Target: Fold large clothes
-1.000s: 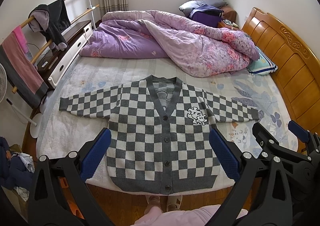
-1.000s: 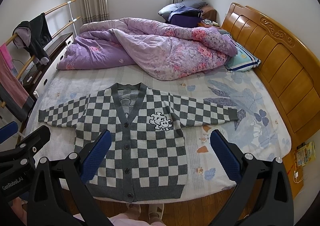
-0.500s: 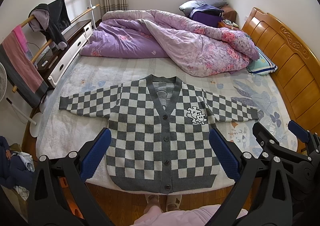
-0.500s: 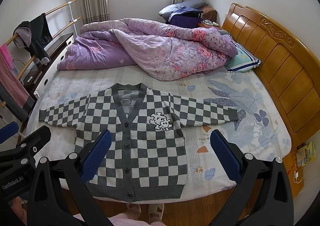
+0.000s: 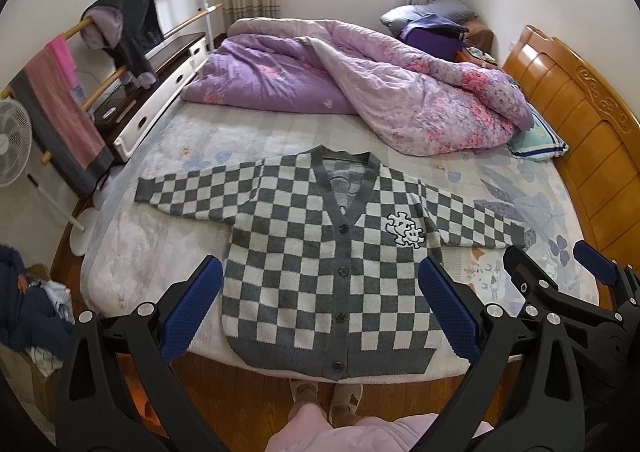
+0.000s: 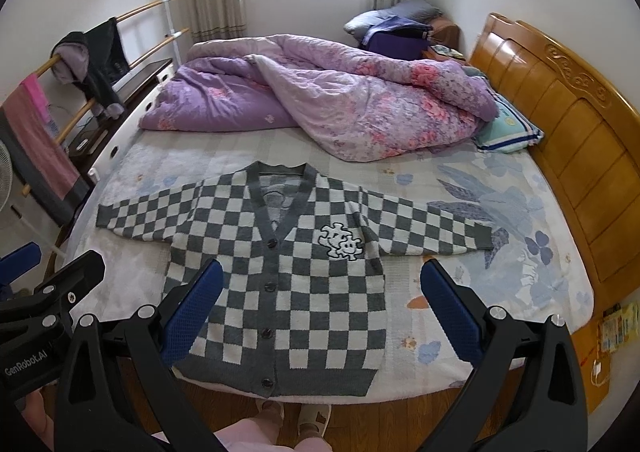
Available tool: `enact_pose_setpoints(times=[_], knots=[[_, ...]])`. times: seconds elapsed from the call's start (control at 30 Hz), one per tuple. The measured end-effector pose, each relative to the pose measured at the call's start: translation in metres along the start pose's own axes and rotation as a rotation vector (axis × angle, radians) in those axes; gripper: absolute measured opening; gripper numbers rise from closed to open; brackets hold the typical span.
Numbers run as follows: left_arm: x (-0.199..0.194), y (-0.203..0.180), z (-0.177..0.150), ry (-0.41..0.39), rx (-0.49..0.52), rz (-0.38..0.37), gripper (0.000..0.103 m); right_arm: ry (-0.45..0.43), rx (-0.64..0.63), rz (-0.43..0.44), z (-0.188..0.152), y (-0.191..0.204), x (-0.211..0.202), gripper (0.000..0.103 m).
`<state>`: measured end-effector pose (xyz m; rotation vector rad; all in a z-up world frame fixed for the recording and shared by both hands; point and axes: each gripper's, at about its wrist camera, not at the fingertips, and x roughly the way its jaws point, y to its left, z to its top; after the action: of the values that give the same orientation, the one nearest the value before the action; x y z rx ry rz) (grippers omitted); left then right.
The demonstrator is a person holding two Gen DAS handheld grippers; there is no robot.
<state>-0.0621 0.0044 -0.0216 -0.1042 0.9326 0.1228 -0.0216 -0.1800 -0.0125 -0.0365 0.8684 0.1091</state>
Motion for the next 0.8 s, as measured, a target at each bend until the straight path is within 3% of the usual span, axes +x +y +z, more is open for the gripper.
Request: enact_pose_setpoints(times=[0.43,0.63,0.8], knots=[[-0.021,0.036,-0.019,0.068,-0.187,0.087,0.098,0.046,-0.146,0.179,-0.006,0.028,0.006,0.095],[-0.018,0.064,-0.022,0.072,-0.281,0.076,0.098,0.073,-0.168,0.241,-0.002,0.048,0.014,0.095],[-0.01,0.093,-0.015,0.037,-0.299,0.068,0.098,0.117,-0.172,0.308,0.007,0.076,0.032,0.095]])
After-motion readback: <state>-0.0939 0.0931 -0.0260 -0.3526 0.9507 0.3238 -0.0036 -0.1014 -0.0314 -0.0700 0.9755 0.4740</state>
